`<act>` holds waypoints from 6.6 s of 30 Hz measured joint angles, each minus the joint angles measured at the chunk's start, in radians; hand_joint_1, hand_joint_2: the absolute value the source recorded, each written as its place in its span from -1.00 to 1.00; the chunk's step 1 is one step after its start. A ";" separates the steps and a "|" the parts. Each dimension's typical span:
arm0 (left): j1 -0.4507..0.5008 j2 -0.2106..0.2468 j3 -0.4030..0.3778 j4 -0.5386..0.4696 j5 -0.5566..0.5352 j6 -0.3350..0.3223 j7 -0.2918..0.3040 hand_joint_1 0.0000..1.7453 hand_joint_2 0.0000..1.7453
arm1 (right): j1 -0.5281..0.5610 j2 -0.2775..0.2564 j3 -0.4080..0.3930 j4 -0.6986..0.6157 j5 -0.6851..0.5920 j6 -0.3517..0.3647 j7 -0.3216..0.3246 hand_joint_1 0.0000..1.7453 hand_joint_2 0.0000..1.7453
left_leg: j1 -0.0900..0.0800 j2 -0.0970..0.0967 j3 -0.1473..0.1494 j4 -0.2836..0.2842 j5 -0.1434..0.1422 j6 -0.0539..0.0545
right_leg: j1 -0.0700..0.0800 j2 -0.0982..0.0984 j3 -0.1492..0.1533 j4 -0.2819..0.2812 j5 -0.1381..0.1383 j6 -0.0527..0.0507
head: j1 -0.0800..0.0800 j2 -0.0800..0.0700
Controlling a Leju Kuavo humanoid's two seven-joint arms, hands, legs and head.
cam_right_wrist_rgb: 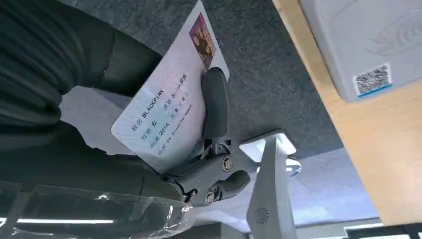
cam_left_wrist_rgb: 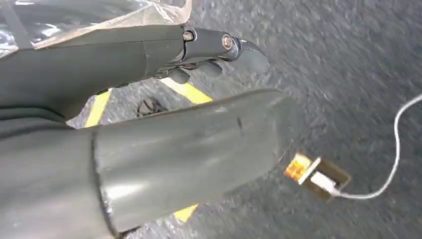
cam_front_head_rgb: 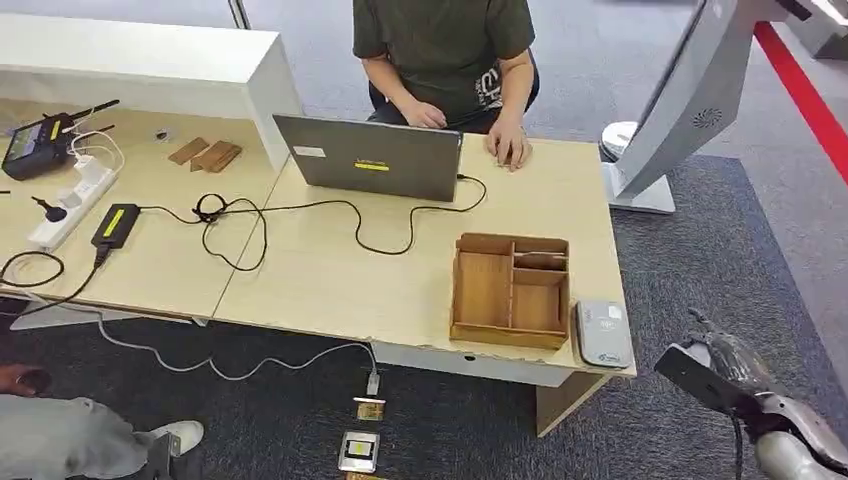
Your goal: Pass the card to the sensor for recognition and then transmit it.
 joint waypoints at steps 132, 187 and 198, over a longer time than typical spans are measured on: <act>-0.061 0.006 -0.102 0.032 -0.074 -0.157 -0.097 -1.00 -1.00 | -0.676 0.586 0.084 0.501 0.336 -0.047 -0.208 -1.00 -1.00 | 0.003 -0.001 -0.003 0.000 0.007 -0.002 | 0.004 -0.002 -0.003 0.002 0.006 -0.004 | 0.000 0.000; 0.017 0.004 -0.050 0.039 0.021 -0.100 -0.105 -1.00 -1.00 | -0.216 0.283 0.004 -0.276 0.211 -0.010 0.013 -1.00 1.00 | 0.003 -0.001 -0.003 0.000 0.007 -0.002 | 0.004 -0.002 -0.002 0.001 0.006 -0.004 | 0.000 0.000; 0.015 0.001 -0.051 0.039 0.018 -0.100 -0.102 -1.00 -1.00 | -0.245 0.333 0.025 -0.254 0.238 -0.016 -0.033 -1.00 1.00 | 0.003 -0.001 -0.003 0.000 0.007 -0.002 | 0.004 -0.002 -0.002 0.001 0.006 -0.004 | 0.000 0.000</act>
